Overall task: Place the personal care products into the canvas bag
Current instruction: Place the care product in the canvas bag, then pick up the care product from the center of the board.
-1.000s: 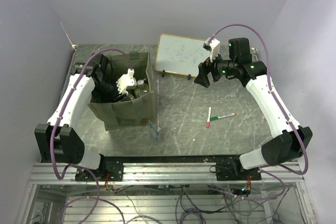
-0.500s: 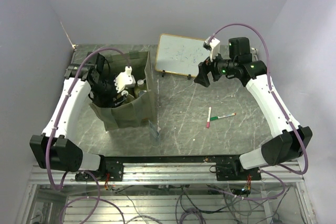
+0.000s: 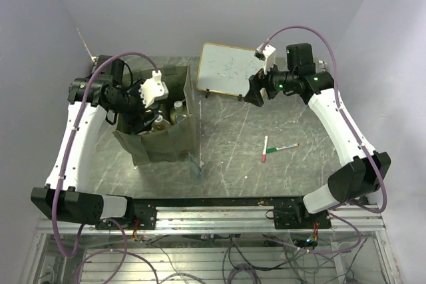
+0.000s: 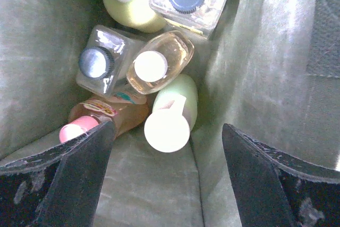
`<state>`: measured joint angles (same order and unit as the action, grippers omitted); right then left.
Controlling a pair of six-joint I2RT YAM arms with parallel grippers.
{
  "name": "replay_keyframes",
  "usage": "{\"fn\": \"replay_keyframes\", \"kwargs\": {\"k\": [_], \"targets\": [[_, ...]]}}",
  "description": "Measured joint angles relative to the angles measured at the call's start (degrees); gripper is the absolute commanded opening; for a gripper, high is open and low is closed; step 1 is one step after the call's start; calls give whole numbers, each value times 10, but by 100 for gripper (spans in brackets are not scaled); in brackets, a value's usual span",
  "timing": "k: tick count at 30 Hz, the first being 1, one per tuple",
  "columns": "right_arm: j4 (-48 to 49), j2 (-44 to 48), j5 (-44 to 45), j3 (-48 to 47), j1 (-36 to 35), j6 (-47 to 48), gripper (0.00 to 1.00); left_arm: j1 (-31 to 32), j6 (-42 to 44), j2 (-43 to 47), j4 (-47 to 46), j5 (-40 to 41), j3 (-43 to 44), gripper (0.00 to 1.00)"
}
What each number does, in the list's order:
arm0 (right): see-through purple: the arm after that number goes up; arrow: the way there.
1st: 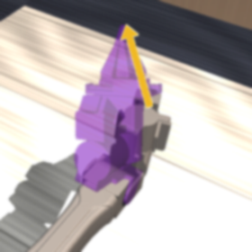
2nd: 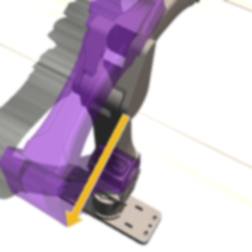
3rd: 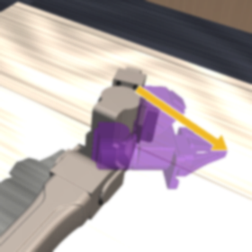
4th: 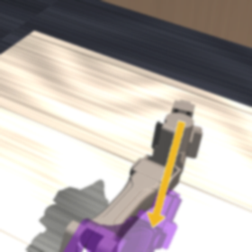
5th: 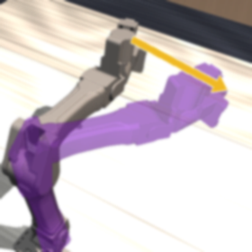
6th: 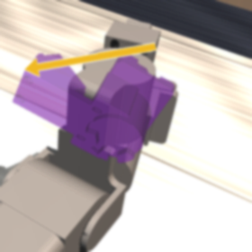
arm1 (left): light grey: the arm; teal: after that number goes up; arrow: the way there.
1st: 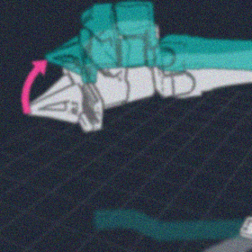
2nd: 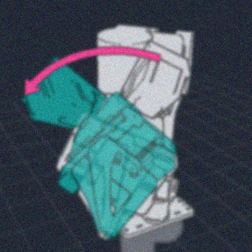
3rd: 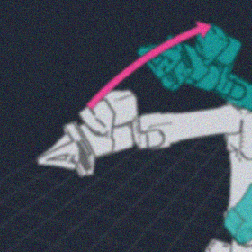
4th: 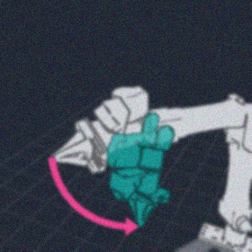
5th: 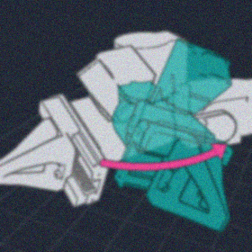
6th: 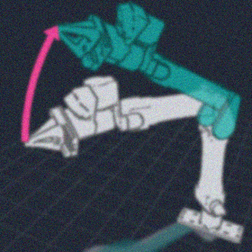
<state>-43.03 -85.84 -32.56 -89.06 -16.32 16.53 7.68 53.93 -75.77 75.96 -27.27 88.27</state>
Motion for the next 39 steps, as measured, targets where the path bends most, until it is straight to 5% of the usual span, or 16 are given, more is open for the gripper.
{"fn": "replay_keyframes", "kwargs": {"k": [27, 39], "targets": [[42, -9, 56, -12, -14, -29, 89, 0, -54, 57, -29, -25, 29, 96], [73, 29, 72, 10, -14, -44, 100, 0, -55, 83, -42, -28, 29, 96]]}}
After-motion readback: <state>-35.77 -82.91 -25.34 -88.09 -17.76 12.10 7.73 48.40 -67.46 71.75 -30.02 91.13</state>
